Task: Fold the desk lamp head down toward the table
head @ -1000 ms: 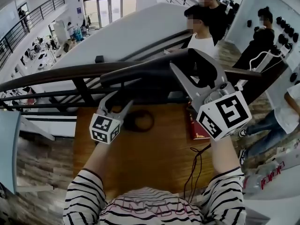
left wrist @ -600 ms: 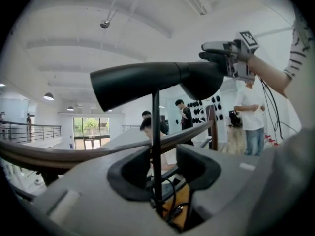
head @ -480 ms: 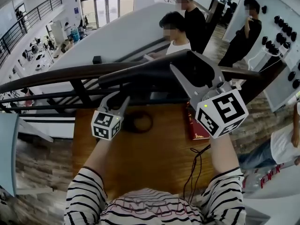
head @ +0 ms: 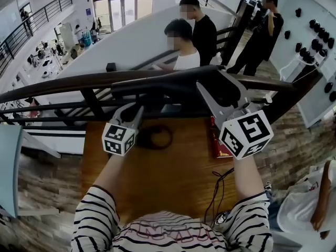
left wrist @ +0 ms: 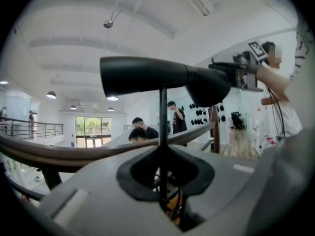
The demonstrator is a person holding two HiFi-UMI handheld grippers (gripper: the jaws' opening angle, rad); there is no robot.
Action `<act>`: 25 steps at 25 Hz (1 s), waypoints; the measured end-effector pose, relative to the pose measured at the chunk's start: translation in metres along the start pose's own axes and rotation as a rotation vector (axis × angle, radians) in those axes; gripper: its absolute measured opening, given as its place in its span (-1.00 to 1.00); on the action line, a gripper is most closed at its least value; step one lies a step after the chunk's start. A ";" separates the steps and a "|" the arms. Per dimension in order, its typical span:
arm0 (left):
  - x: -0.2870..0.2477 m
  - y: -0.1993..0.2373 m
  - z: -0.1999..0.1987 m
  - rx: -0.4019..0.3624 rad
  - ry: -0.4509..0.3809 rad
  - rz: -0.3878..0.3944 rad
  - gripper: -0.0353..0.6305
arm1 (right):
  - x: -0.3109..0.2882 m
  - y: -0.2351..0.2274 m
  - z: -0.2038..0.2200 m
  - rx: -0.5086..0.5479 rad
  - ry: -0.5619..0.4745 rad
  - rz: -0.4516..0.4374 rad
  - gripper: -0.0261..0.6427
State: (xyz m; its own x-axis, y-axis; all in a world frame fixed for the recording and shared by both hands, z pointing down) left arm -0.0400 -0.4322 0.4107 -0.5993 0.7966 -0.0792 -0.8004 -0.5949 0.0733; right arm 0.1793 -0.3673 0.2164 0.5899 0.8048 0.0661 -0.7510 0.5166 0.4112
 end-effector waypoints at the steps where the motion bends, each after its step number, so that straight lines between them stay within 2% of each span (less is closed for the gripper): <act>1: 0.000 0.000 0.000 0.002 -0.001 0.004 -0.73 | 0.002 0.001 0.003 -0.008 0.003 0.007 -0.32; 12: 0.002 0.002 0.002 0.020 -0.014 0.019 -0.73 | 0.008 0.011 0.042 -0.089 0.047 0.039 -0.33; 18: -0.001 0.001 -0.002 0.024 -0.016 0.019 -0.73 | 0.010 0.014 0.076 -0.200 0.097 0.028 -0.34; 25: 0.003 0.003 0.002 0.029 -0.015 0.029 -0.72 | 0.005 0.039 0.120 -0.311 0.158 0.008 -0.34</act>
State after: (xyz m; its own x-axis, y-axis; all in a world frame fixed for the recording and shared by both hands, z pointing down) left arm -0.0442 -0.4320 0.4123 -0.6216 0.7809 -0.0616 -0.7821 -0.6144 0.1039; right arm 0.1890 -0.3785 0.3422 0.5483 0.8321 -0.0832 -0.8244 0.5546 0.1129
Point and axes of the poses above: the fingertips, and each gripper's own axes: x backward along the fingers, y to its left, z out of its underside, the point moved 5 cm from there along x, backward along the fingers, and after that the axes turned 9 degrees about x, right-handed, at the moved point
